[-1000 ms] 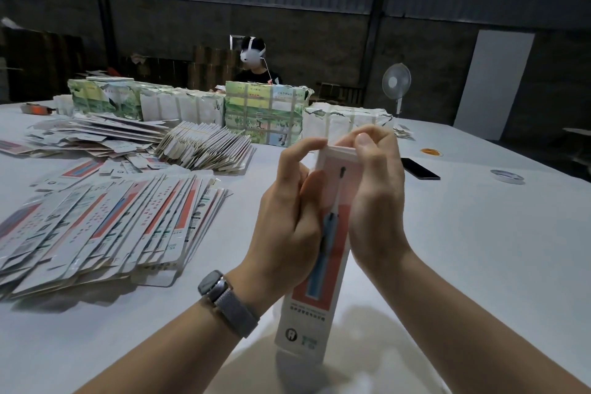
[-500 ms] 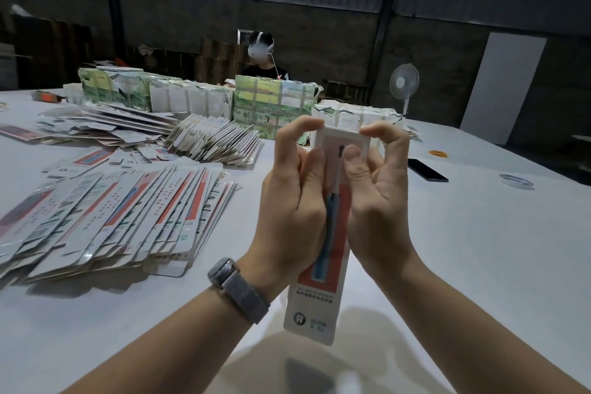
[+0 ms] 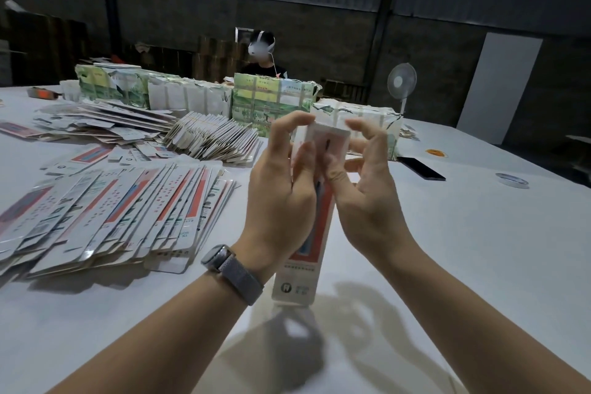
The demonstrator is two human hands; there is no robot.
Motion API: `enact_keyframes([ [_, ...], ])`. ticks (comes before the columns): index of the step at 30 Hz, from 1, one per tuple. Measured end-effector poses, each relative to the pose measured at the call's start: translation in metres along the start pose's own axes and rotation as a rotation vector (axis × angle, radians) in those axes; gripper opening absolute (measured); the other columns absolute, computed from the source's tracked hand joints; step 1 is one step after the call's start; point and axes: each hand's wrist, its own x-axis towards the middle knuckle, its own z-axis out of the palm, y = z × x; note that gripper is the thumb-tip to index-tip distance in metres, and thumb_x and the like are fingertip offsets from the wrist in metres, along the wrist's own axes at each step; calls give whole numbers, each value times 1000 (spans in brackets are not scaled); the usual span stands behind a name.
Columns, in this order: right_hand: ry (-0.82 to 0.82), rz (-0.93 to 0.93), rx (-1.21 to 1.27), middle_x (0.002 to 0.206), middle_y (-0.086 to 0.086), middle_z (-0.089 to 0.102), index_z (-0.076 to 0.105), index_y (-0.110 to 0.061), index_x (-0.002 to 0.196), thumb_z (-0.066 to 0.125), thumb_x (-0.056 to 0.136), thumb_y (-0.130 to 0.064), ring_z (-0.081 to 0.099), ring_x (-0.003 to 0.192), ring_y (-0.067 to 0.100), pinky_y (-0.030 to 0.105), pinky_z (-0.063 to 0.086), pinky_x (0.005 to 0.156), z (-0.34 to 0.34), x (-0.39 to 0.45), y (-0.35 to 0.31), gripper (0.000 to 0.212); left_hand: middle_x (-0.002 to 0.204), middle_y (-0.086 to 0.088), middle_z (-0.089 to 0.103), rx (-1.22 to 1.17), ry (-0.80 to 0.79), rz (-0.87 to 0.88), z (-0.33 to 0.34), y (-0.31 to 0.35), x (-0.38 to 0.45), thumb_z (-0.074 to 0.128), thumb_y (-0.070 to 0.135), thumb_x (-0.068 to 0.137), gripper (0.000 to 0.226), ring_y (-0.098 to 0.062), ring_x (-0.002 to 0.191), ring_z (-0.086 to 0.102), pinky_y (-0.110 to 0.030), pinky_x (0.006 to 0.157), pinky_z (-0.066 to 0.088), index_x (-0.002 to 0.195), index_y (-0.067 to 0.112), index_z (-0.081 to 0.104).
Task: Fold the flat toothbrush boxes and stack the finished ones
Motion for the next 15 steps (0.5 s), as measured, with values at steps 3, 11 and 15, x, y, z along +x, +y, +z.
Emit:
enact_keyframes([
  [3, -80, -16, -228, 129, -5, 51, 29, -35, 148, 70, 90, -24, 60, 98, 12, 43, 59, 76, -1, -3, 0, 72, 78, 27, 62, -63, 37, -12, -1, 0, 3, 44, 12, 107, 26, -2, 65, 65, -15, 51, 49, 116, 37, 42],
  [11, -83, 47, -377, 130, 1, 55, 16, -46, 141, 77, 77, -26, 65, 95, 25, 50, 59, 79, -29, -12, -18, 91, 102, 9, 58, -117, -125, -1, 6, 11, -5, 53, 23, 97, 31, -3, 87, 66, -18, 61, 54, 116, 42, 39],
  [15, -175, 293, -605, 134, -3, 52, 10, -51, 137, 73, 81, -29, 63, 87, 22, 47, 57, 77, -91, -29, -11, 87, 116, 6, 50, 79, -247, 87, 9, 4, -13, 51, 31, 102, 34, -1, 97, 58, -19, 71, 52, 132, 36, 37],
])
